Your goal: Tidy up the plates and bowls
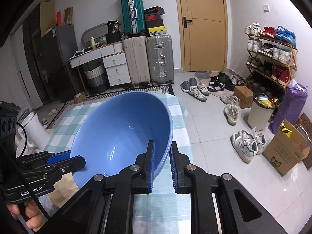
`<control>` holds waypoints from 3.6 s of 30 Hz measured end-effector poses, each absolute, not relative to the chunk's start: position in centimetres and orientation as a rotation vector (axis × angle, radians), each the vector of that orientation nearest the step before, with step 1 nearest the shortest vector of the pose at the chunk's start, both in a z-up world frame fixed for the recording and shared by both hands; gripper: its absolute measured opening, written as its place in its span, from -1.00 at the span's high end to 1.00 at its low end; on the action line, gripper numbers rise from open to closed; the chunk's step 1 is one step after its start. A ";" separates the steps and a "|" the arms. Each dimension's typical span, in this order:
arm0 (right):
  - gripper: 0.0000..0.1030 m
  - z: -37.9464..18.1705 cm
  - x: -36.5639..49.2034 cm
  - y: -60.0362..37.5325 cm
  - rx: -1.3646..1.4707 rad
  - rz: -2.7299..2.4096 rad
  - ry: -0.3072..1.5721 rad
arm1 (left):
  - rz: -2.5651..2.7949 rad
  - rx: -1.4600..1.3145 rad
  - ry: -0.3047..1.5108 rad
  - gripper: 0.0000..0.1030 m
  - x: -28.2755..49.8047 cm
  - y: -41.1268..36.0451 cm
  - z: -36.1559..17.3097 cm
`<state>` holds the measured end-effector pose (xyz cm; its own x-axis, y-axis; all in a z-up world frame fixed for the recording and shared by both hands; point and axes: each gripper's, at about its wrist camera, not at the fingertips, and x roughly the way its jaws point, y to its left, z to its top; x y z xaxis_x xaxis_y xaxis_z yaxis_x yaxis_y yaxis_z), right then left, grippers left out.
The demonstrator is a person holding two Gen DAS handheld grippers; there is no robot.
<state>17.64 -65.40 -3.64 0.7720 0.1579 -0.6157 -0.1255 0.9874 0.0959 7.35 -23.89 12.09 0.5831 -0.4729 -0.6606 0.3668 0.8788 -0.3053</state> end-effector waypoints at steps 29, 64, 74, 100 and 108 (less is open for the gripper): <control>0.70 -6.3 23.1 -58.9 0.043 0.264 0.712 | -0.369 -0.181 0.831 0.49 11.3 -17.0 10.7; 0.67 -13.4 27.3 -56.6 0.005 0.260 0.835 | -0.287 -0.100 0.901 0.49 16.5 -15.9 4.0; 0.66 -13.8 27.4 -56.1 -0.026 0.241 0.839 | -0.244 -0.010 0.872 0.49 16.3 -17.0 3.9; 0.66 -15.0 27.4 -56.2 -0.082 0.216 0.835 | -0.173 0.094 0.893 0.48 17.0 -18.0 2.4; 0.61 -15.2 27.5 -56.8 -0.082 0.215 0.846 | -0.192 0.065 0.903 0.43 17.6 -17.1 2.2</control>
<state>27.48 -56.83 -15.17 0.6429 0.1555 -0.7500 -0.2208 0.9752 0.0129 17.55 -17.14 2.23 0.6033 -0.1381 -0.7854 0.1926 0.9810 -0.0246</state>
